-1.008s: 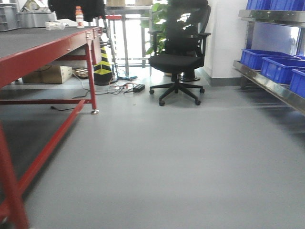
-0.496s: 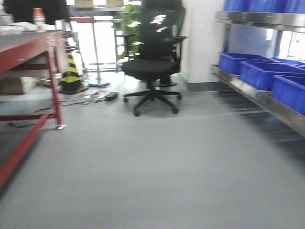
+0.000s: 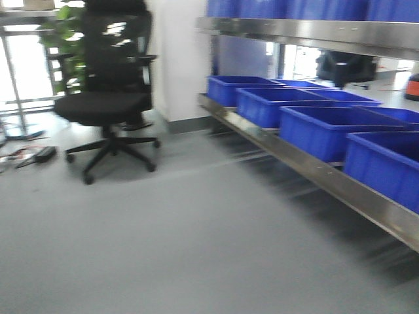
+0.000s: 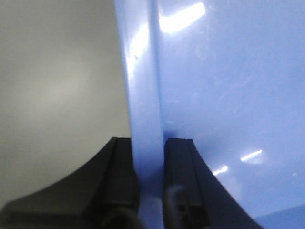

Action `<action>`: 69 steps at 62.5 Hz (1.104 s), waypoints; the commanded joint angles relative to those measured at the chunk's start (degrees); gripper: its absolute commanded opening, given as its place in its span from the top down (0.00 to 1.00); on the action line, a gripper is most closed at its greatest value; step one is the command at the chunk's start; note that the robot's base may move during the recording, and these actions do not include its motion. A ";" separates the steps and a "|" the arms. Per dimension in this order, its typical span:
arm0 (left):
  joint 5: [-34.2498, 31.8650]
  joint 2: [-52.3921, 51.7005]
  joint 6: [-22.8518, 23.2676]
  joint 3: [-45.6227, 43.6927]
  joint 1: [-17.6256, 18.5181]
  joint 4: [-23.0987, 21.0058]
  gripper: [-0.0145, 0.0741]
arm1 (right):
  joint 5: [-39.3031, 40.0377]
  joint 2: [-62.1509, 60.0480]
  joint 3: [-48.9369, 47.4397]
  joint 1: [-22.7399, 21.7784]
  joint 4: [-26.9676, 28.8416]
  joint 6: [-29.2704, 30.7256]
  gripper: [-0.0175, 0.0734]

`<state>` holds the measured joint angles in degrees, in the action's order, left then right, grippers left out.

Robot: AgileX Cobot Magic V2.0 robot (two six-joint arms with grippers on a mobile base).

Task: Grab blue tray and place on right shelf
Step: 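Drive the base up to the steel shelf rack with blue bins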

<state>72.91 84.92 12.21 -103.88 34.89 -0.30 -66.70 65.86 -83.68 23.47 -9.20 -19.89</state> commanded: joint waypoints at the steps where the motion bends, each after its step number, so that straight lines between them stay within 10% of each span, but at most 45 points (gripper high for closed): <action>1: 3.62 -1.53 -1.79 -1.36 1.28 -6.39 0.89 | 7.55 -0.89 -1.67 0.60 3.33 1.47 0.74; 69: 3.62 -1.53 -1.79 -1.36 1.28 -6.39 0.89 | 7.55 -0.89 -1.67 0.60 3.33 1.47 0.74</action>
<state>72.91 84.92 12.21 -103.88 34.89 -0.51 -66.80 65.86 -83.68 23.47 -9.36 -19.89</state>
